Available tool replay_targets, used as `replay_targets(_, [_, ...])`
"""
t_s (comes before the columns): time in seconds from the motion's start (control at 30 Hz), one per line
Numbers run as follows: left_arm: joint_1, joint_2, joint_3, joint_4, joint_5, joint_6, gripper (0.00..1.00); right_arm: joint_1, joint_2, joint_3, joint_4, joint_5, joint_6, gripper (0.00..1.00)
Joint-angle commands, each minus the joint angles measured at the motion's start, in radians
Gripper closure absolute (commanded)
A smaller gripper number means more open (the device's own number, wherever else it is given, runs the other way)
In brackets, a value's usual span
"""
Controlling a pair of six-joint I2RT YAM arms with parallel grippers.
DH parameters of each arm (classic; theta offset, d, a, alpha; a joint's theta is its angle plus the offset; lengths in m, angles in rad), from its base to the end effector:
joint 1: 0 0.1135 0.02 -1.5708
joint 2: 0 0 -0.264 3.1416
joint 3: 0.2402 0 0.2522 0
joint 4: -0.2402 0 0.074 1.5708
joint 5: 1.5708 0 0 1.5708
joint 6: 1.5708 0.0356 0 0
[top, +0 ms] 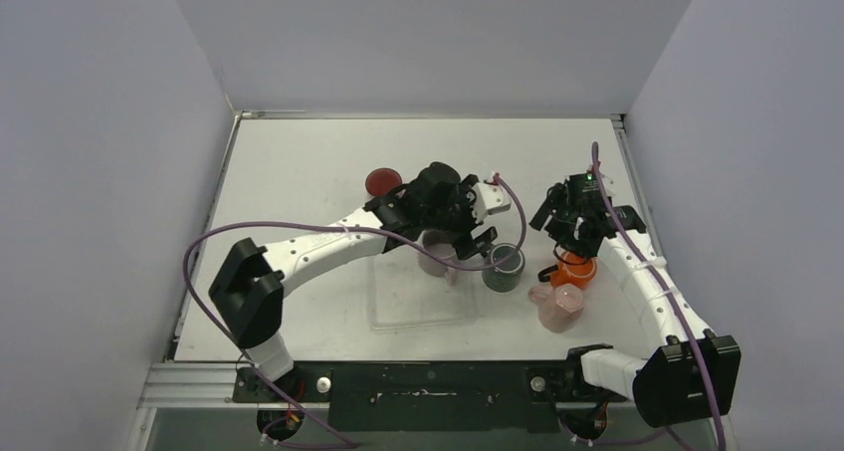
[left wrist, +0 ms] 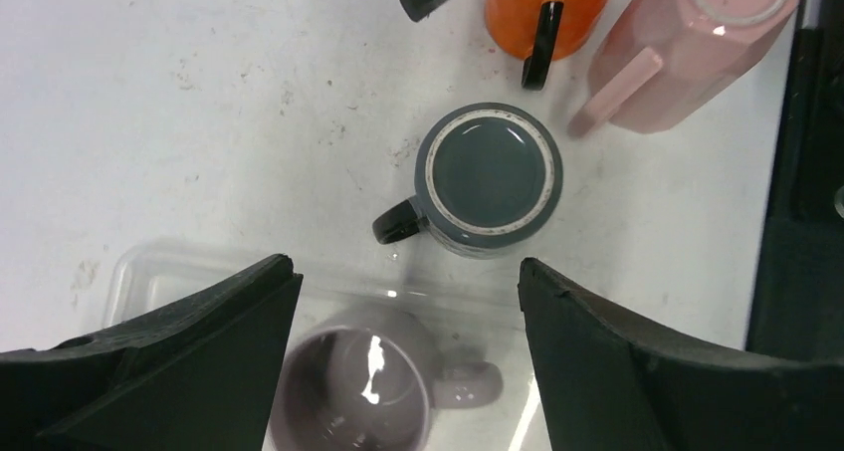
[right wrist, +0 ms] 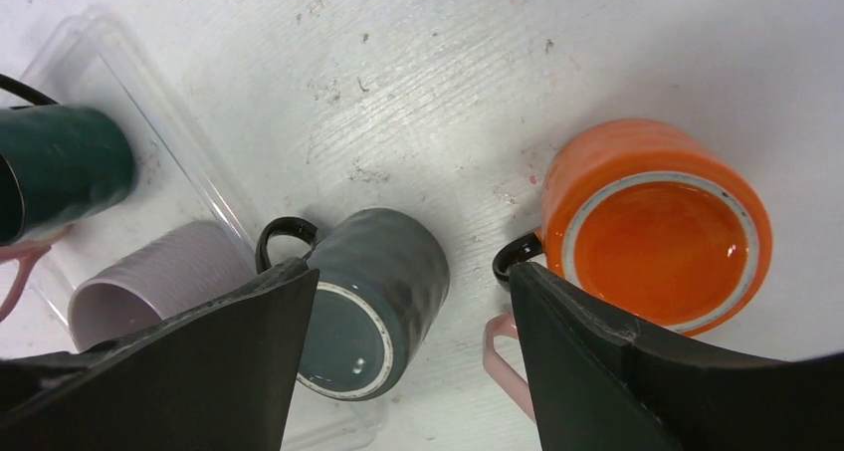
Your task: Turn the mug right side up
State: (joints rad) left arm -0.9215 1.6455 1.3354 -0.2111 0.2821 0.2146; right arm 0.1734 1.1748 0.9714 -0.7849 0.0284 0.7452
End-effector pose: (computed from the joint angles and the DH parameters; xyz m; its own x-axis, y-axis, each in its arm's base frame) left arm 0.2250 -0.3127 0.3053 -0.1001 0.4702 -0.8768 0.9542 0.2951 0.0493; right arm 0.2272 0.0388 0.2748 -0.7111 0.5636 -0.4204 0.4424 0.8233 0.3556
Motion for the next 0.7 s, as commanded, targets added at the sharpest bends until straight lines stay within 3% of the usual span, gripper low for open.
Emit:
replay_targets(0.0, [0.001, 0.1, 0.144, -0.045, 0.129, 0.245, 0.21, -0.056, -0.045, -0.017, 0.028, -0.081, -0.016, 0.28])
replay_targets(0.13, [0.001, 0.216, 0.245, -0.126, 0.181, 0.346, 0.24, -0.098, -0.059, -0.033, 0.033, -0.132, -0.032, 0.3])
replay_targets(0.33, [0.002, 0.392, 0.465, -0.455, 0.219, 0.535, 0.28, -0.126, -0.086, -0.052, 0.02, -0.155, -0.046, 0.3])
replay_targets(0.67, [0.004, 0.451, 0.383, -0.45, 0.235, 0.671, 0.27, -0.138, -0.11, -0.084, 0.007, -0.175, -0.018, 0.3])
